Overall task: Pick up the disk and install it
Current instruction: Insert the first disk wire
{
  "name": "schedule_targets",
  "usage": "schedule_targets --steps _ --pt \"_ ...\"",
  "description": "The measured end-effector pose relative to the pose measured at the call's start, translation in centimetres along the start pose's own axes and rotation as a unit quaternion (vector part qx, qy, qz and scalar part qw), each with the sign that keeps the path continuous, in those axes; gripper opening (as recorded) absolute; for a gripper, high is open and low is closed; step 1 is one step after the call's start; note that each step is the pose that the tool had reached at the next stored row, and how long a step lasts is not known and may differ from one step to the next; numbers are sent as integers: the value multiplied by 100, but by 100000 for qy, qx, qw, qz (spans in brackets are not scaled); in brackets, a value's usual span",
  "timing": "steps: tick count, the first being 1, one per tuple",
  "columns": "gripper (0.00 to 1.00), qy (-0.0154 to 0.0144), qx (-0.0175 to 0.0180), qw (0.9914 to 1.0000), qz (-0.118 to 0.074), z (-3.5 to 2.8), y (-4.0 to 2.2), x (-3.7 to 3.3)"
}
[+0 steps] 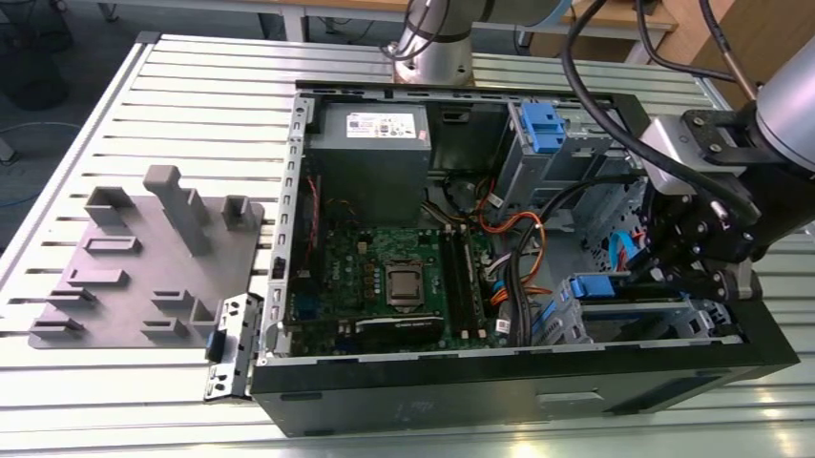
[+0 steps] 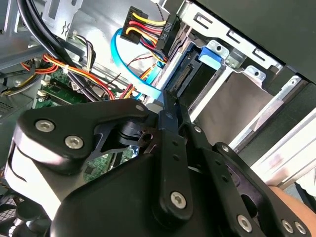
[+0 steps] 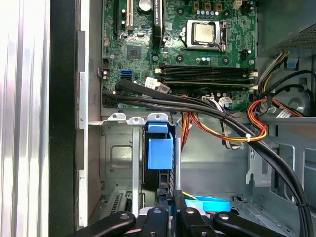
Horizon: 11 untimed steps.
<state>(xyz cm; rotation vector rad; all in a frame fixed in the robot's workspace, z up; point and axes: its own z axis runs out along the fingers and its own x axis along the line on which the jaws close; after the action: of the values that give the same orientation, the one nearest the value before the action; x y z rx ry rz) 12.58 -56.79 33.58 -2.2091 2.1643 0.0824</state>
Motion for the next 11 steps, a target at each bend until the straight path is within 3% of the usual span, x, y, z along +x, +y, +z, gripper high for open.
schedule_targets --steps 11 --pt "16 -151 213 99999 -243 26 7 7"
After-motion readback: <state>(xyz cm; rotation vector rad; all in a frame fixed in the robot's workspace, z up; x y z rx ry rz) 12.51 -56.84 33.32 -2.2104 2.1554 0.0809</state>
